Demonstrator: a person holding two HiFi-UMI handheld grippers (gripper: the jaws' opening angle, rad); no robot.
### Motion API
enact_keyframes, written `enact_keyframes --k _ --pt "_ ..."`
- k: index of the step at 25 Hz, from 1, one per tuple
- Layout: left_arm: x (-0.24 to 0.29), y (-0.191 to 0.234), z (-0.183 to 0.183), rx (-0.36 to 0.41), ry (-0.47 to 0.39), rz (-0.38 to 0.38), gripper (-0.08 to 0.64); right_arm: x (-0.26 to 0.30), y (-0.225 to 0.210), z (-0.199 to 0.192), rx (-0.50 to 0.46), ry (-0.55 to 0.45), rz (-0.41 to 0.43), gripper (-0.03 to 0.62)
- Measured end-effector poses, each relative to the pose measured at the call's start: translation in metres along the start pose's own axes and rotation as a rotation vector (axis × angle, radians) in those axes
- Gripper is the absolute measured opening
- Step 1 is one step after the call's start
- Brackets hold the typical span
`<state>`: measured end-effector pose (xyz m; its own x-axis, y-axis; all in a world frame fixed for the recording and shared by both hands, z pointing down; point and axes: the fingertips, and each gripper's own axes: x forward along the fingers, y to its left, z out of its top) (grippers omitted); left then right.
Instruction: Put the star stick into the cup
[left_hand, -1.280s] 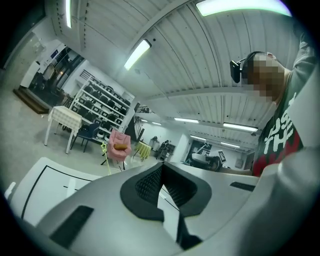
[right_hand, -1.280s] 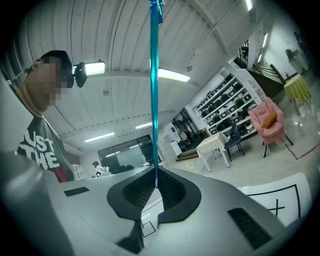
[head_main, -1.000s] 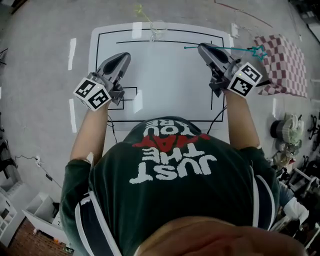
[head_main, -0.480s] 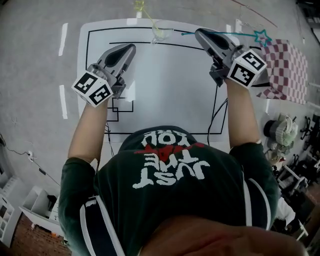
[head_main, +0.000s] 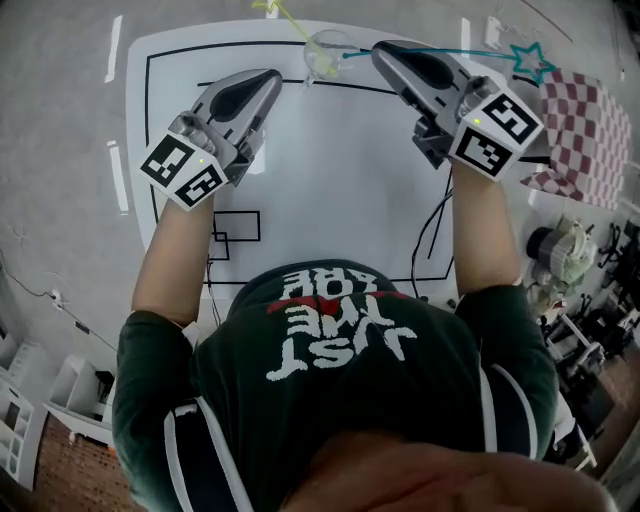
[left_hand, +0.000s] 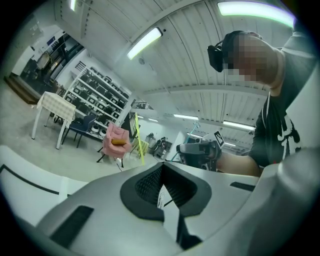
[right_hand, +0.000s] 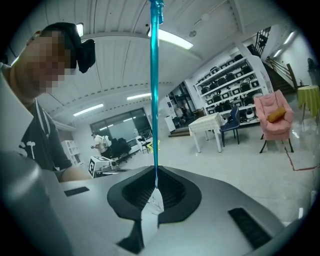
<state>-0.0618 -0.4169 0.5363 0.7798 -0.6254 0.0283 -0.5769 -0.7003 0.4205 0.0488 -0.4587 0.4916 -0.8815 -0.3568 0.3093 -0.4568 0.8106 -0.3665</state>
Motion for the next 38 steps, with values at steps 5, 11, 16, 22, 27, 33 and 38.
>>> enact_keyframes --k 5,11,16,22,27,33,38 --pt "0.012 0.012 -0.012 0.003 0.001 -0.013 0.008 0.016 -0.009 -0.014 -0.032 0.042 -0.001 0.043" --pt "0.017 0.019 -0.026 0.012 0.015 -0.027 0.008 0.03 -0.011 -0.033 -0.017 0.079 0.015 0.043" --pt "0.016 0.02 -0.033 0.027 0.022 -0.032 0.008 0.039 -0.008 -0.048 -0.061 0.145 0.016 0.043" --pt "0.017 0.018 -0.037 0.037 0.028 -0.04 0.008 0.044 -0.008 -0.056 -0.091 0.183 0.009 0.043" --pt "0.017 0.016 -0.033 0.041 0.023 -0.045 0.008 0.044 -0.009 -0.056 -0.102 0.194 -0.002 0.043" --pt "0.017 0.016 -0.037 0.037 0.023 -0.044 0.008 0.045 -0.011 -0.061 -0.123 0.217 -0.012 0.094" --pt "0.016 0.015 -0.036 0.038 0.021 -0.046 0.008 0.048 -0.011 -0.066 -0.137 0.242 -0.021 0.202"
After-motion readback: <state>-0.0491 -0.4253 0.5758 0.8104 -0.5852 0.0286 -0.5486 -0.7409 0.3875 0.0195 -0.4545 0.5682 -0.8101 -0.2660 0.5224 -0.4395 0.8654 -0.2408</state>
